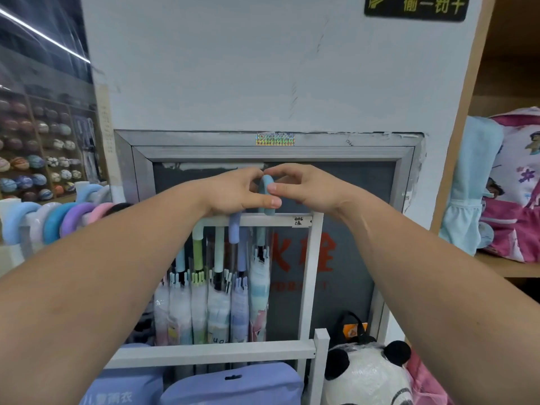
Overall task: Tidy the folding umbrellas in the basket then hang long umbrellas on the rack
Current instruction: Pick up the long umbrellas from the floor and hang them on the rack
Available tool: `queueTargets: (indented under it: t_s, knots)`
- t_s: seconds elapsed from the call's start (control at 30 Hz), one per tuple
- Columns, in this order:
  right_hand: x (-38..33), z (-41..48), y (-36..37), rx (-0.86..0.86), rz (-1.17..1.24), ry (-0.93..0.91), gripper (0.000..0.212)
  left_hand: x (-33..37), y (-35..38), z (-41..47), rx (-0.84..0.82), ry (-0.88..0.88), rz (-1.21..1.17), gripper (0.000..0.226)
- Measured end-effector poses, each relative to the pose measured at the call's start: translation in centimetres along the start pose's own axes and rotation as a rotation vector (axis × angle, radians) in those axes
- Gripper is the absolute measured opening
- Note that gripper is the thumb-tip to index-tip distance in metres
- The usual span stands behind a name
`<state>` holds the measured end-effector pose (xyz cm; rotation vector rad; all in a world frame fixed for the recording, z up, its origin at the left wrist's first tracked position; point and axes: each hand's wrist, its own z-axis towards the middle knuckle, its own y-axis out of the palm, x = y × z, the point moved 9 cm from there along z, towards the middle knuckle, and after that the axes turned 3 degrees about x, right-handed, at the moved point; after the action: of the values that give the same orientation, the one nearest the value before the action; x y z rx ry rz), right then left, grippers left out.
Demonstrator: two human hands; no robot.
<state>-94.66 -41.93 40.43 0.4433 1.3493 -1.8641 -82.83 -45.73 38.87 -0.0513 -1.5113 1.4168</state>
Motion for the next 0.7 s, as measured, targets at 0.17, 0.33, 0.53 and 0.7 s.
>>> queueTargets:
  t_s: [0.17,0.33,0.53,0.7]
  knots:
    - [0.5,0.3,1.1,-0.029,-0.122,-0.020,0.044,-1.2,1.1,-0.4,-0.122,-0.086,0.005,0.079]
    - [0.8,0.0,2.0,-0.095,-0.238,0.006,0.045,-1.3,2.0,-0.3,-0.109,-0.104,0.146,0.068]
    - [0.9,0.1,3.0,-0.124,-0.326,0.003,0.047,-1.3,1.6,0.2,-0.063,-0.113,0.374,0.067]
    - [1.1,0.0,3.4,-0.141,-0.418,-0.017,0.060,-1.5,-0.4,-1.5,0.001,-0.071,0.552,0.109]
